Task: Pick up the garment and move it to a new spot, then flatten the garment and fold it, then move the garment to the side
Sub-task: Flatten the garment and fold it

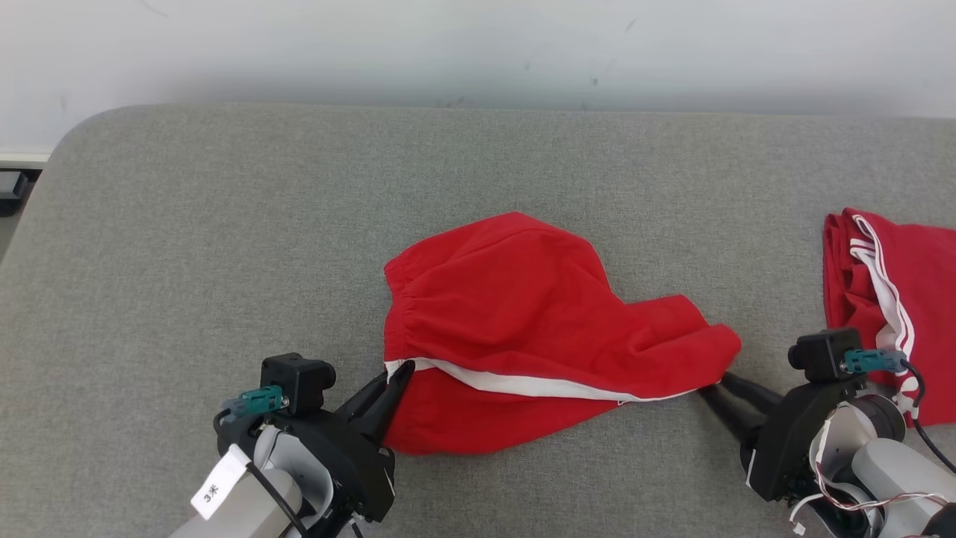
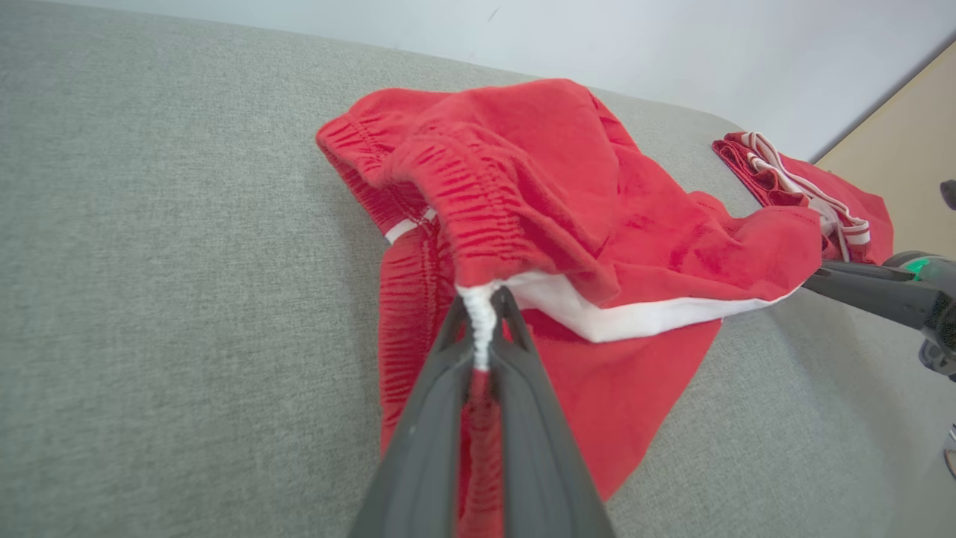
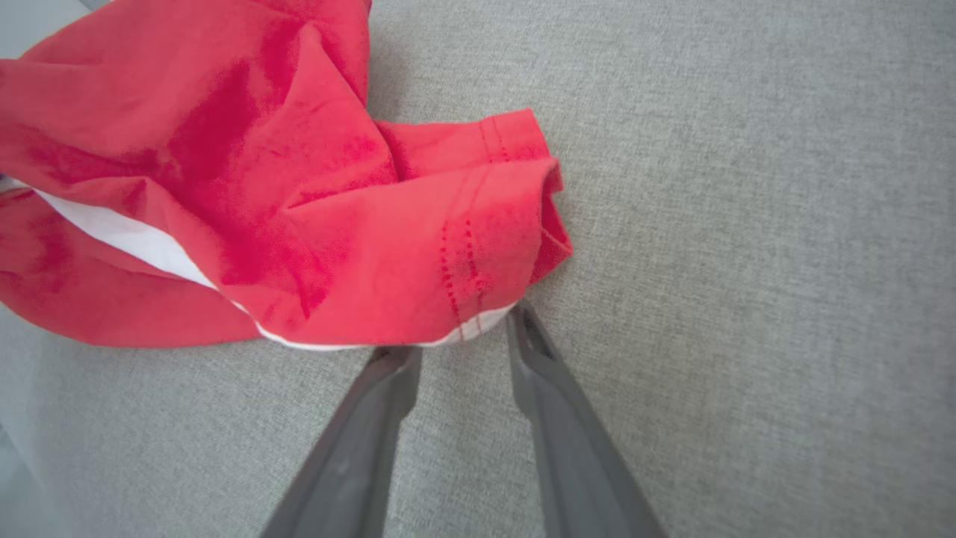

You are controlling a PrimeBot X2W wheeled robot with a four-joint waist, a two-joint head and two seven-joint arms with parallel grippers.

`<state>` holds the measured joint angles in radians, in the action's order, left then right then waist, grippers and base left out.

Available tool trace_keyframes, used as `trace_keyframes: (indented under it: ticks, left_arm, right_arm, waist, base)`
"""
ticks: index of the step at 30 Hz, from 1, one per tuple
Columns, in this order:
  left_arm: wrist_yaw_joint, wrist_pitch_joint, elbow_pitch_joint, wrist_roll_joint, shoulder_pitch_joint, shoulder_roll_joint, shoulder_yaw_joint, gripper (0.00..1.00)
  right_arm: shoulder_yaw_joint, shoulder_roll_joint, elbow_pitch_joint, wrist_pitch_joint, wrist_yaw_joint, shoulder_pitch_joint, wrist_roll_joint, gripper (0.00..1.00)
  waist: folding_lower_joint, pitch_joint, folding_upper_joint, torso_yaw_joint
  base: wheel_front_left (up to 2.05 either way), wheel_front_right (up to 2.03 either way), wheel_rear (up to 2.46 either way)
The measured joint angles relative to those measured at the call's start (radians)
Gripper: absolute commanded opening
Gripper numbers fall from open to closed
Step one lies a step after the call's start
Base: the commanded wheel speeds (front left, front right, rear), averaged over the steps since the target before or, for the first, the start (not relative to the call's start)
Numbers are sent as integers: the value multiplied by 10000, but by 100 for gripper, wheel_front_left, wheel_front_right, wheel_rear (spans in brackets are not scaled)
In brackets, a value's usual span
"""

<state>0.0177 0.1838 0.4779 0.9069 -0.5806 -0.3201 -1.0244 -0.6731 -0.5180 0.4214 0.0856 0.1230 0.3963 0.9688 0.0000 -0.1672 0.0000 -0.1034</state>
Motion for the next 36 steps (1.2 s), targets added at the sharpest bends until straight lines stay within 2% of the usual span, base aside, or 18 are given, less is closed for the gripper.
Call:
trace_keyframes:
  ticks: [10, 24, 28, 36]
  left_arm:
    - [-86, 10, -21, 2, 25, -100, 35, 0]
    - [-280, 38, -132, -10, 244, -278, 48, 0]
    - [-389, 115, -362, -15, 244, -330, 61, 0]
    - [-602, 105, -389, -107, 595, -453, -54, 0]
  right_arm:
    - [278, 15, 86, -617, 0, 31, 71, 0]
    - [982, -543, -1014, -1383, 13, -229, 894, 0]
    - [999, -811, -1371, -1398, 17, -656, 1118, 0]
    - [671, -782, -1595, -1279, 17, -1268, 1400, 0]
  waist:
    - [0, 19, 0, 31]
    - [0, 320, 0, 270]
    - [-1, 451, 0, 251]
    - [-1, 570, 0, 114]
  base:
    - [0, 0, 0]
    - [0, 0, 0]
    - [0, 0, 0]
    - [0, 0, 0]
